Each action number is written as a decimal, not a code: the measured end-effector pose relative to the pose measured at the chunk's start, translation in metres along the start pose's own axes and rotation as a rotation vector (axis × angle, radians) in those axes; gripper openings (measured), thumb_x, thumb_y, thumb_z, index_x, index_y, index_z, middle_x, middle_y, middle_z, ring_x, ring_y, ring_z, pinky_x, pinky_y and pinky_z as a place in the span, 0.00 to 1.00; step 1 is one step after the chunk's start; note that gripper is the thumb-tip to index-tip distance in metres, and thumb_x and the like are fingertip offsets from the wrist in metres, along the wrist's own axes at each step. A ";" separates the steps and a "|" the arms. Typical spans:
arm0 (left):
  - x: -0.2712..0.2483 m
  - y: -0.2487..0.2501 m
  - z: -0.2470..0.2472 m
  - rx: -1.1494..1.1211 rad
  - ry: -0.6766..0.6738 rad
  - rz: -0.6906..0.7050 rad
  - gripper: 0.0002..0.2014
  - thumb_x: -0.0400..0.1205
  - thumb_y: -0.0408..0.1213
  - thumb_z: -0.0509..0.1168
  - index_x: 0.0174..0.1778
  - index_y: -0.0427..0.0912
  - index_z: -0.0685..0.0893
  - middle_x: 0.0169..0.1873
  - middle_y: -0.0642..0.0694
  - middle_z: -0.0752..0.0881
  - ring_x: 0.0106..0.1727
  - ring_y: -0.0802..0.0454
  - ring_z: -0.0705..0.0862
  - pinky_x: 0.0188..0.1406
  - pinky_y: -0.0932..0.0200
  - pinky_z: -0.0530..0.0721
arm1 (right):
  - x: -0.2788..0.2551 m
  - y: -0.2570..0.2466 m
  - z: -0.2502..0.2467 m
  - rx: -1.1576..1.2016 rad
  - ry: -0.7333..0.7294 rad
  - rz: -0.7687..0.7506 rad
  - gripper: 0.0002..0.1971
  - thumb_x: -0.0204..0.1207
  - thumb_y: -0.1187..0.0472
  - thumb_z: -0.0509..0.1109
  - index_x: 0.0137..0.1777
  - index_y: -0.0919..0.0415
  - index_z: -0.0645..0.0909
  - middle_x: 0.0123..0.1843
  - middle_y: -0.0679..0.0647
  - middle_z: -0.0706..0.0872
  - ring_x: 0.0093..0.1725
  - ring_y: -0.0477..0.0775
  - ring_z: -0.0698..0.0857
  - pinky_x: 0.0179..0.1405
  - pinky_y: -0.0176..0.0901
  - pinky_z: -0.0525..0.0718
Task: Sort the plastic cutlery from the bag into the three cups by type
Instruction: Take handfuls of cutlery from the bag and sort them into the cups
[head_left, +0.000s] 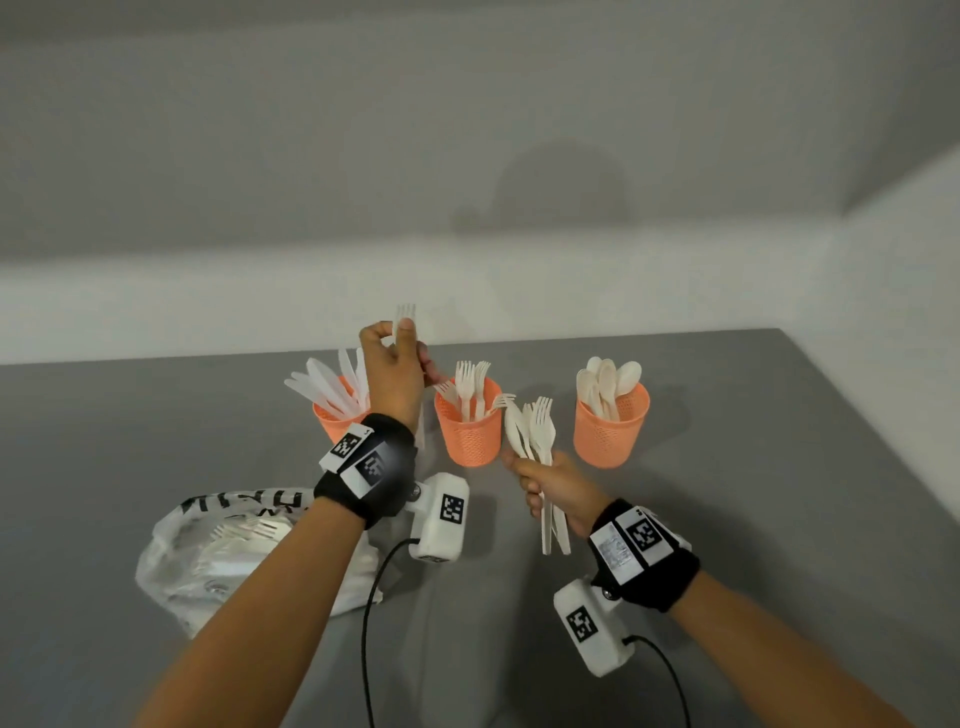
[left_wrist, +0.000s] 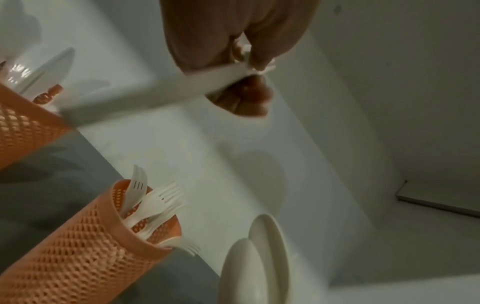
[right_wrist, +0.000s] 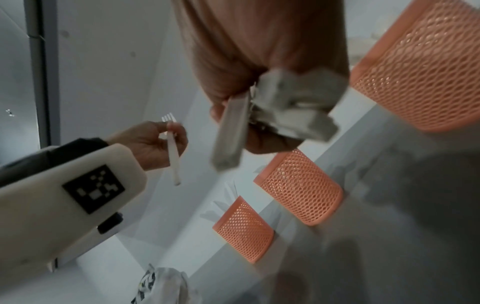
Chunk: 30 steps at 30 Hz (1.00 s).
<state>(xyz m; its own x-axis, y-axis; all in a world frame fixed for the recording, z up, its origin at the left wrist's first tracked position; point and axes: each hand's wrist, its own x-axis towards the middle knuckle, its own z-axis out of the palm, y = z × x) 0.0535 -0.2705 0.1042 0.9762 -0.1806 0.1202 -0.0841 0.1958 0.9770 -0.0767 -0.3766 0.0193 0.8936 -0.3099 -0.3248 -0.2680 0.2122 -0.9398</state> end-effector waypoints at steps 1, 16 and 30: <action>-0.001 -0.003 0.000 0.082 -0.003 0.015 0.04 0.86 0.40 0.54 0.48 0.46 0.66 0.28 0.49 0.74 0.20 0.61 0.73 0.21 0.63 0.75 | 0.001 0.000 -0.001 -0.004 0.028 -0.013 0.04 0.81 0.63 0.64 0.44 0.59 0.76 0.16 0.44 0.68 0.13 0.41 0.68 0.16 0.32 0.72; -0.067 -0.060 0.032 0.593 -0.300 0.035 0.21 0.74 0.39 0.73 0.63 0.42 0.81 0.50 0.48 0.87 0.50 0.52 0.84 0.53 0.58 0.80 | 0.012 0.008 0.007 -0.328 0.265 -0.376 0.16 0.78 0.57 0.67 0.64 0.53 0.72 0.54 0.45 0.83 0.57 0.41 0.84 0.56 0.36 0.81; -0.023 -0.044 0.025 0.092 -0.079 -0.161 0.15 0.85 0.32 0.52 0.33 0.36 0.76 0.24 0.41 0.83 0.26 0.45 0.83 0.28 0.54 0.85 | 0.019 0.019 -0.004 -0.346 0.238 -0.201 0.12 0.72 0.61 0.73 0.53 0.57 0.76 0.40 0.49 0.81 0.40 0.49 0.80 0.42 0.47 0.80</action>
<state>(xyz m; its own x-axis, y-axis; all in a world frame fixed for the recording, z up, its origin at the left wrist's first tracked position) 0.0302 -0.2990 0.0634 0.9600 -0.2785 -0.0294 0.0508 0.0699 0.9963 -0.0665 -0.3825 -0.0048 0.8434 -0.5259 -0.1099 -0.2384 -0.1830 -0.9538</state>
